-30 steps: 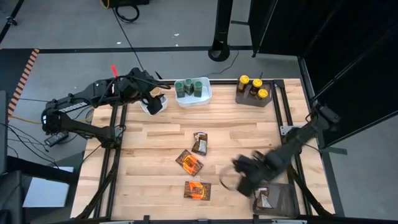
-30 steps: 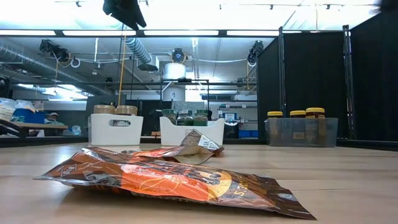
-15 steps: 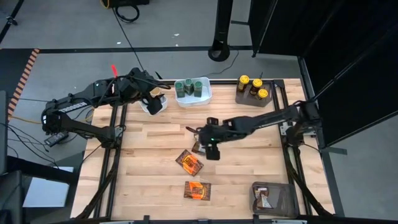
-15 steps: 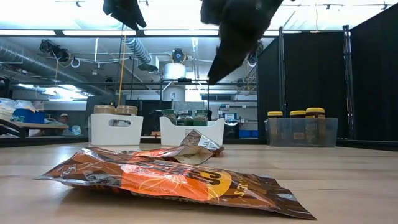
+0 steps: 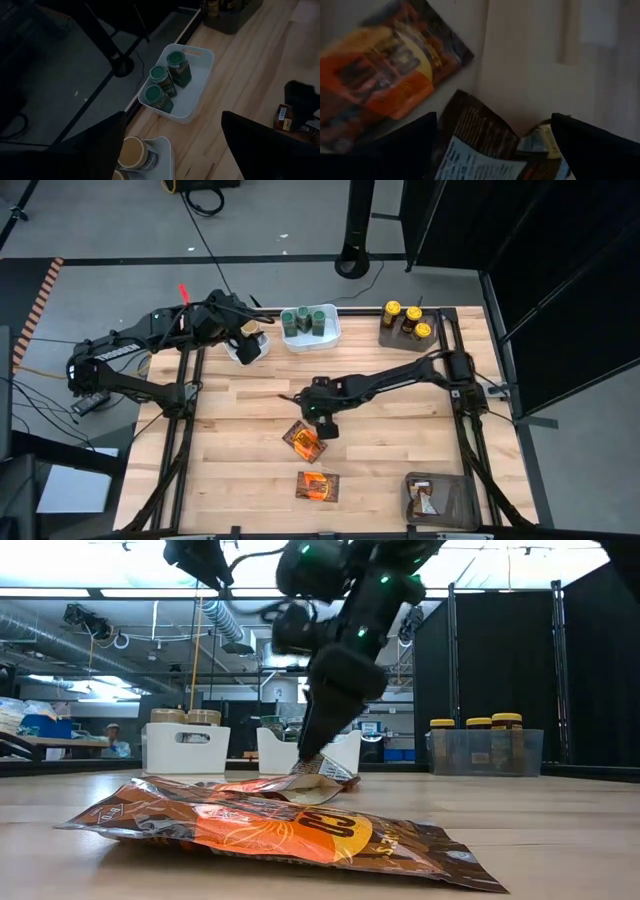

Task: Sort spices by type
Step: Put the top orange seasoning bag into the bottom black bin

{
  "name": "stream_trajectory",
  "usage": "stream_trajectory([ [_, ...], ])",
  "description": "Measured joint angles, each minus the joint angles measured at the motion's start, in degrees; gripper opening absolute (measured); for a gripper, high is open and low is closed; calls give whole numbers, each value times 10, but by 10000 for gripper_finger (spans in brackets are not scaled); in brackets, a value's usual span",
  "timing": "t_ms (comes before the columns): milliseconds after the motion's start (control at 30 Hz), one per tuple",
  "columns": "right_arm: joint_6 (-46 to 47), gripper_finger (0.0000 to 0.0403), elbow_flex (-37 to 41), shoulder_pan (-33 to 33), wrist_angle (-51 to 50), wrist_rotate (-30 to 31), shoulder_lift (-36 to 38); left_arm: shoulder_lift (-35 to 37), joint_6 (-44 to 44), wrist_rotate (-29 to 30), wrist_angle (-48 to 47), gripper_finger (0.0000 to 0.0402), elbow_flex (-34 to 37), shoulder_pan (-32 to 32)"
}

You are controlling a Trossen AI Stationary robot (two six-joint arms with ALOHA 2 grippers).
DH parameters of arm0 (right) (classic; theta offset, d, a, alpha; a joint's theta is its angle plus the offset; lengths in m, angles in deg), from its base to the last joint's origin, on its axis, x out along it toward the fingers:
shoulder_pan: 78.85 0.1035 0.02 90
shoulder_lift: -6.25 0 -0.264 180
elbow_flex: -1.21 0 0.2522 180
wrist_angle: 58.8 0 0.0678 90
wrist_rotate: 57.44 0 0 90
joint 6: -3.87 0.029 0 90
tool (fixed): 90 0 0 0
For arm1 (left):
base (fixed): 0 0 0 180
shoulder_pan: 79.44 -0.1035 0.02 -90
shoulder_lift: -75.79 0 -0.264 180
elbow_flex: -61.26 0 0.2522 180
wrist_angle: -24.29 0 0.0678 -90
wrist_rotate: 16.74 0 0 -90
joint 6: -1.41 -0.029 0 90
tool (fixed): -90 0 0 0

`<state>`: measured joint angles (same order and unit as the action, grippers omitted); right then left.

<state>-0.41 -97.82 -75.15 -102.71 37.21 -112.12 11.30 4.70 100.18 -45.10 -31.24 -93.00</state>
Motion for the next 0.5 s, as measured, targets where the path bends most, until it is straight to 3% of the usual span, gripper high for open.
stream_trajectory([
  [133, 5, 384, -54, 0, -95, 19, -48, 0, 1, 0, 0, 332, 0, 0],
  [267, 9, 336, -97, -2, -212, 31, -81, 0, 2, 0, 0, 332, 0, 0],
  [367, 3, 274, -104, -2, -239, 31, -87, 0, 2, 0, 0, 332, 0, 0],
  [500, 3, 153, -102, -1, -241, 32, -83, 0, 2, 0, 0, 332, 0, 0],
])
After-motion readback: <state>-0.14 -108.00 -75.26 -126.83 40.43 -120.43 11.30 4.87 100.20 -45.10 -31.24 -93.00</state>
